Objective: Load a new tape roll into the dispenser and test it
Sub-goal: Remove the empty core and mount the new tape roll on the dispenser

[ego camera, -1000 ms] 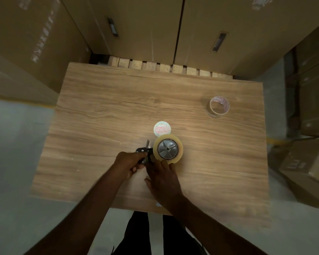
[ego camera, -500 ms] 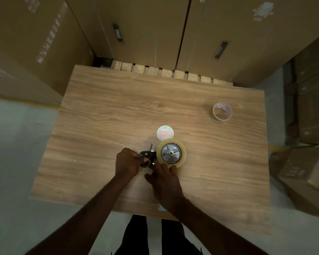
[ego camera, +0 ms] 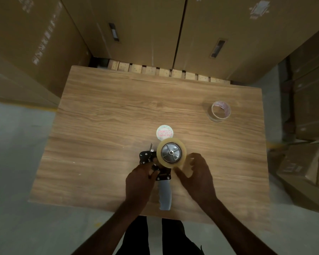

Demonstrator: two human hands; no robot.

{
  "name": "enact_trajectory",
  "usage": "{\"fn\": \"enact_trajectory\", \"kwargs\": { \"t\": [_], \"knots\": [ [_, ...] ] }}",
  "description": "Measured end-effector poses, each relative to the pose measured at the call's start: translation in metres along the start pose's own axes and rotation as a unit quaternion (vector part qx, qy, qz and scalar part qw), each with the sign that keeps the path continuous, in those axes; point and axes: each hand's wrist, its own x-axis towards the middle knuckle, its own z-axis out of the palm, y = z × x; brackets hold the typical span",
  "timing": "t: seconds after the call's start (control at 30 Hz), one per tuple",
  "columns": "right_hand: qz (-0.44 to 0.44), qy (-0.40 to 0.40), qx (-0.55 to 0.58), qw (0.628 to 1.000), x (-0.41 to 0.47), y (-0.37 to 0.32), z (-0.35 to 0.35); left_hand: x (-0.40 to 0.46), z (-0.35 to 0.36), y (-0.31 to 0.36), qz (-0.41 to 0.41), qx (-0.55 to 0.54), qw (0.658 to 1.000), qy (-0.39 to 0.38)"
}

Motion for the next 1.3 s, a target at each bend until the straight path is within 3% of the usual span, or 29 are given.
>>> {"fn": "enact_trajectory", "kwargs": {
  "t": [0.1, 0.27, 0.43, 0.63, 0.9, 1.2, 1.3],
  "knots": [
    [0.064, -0.085, 0.074, 0.992, -0.023, -0.001, 0.01, 0.016, 0.004, 0.004, 0.023, 0.027, 0.999, -0.027],
    [0.075, -0.114, 0.133, 0.982, -0.039, -0.007, 0.03, 0.033, 0.005, 0.004, 0.064, 0.091, 0.992, -0.052],
    [0.059, -0.09, 0.097, 0.989, -0.036, -0.008, 0.041, 0.042, 0.007, 0.006, 0.109, 0.138, 0.984, -0.04],
    [-0.003, -0.131, 0.009, 0.991, -0.031, -0.011, 0.045, 0.042, 0.007, -0.003, 0.191, 0.114, 0.975, -0.025],
    [0.016, -0.125, 0.002, 0.992, -0.027, -0.003, 0.051, 0.043, 0.009, -0.003, 0.145, 0.099, 0.984, -0.013],
    [-0.003, -0.134, -0.003, 0.991, -0.025, -0.002, 0.057, 0.042, 0.012, -0.005, 0.167, 0.123, 0.978, 0.003],
    [-0.006, -0.173, -0.002, 0.985, -0.024, -0.003, 0.059, 0.04, 0.011, -0.005, 0.191, 0.14, 0.972, -0.003]
  ]
}}
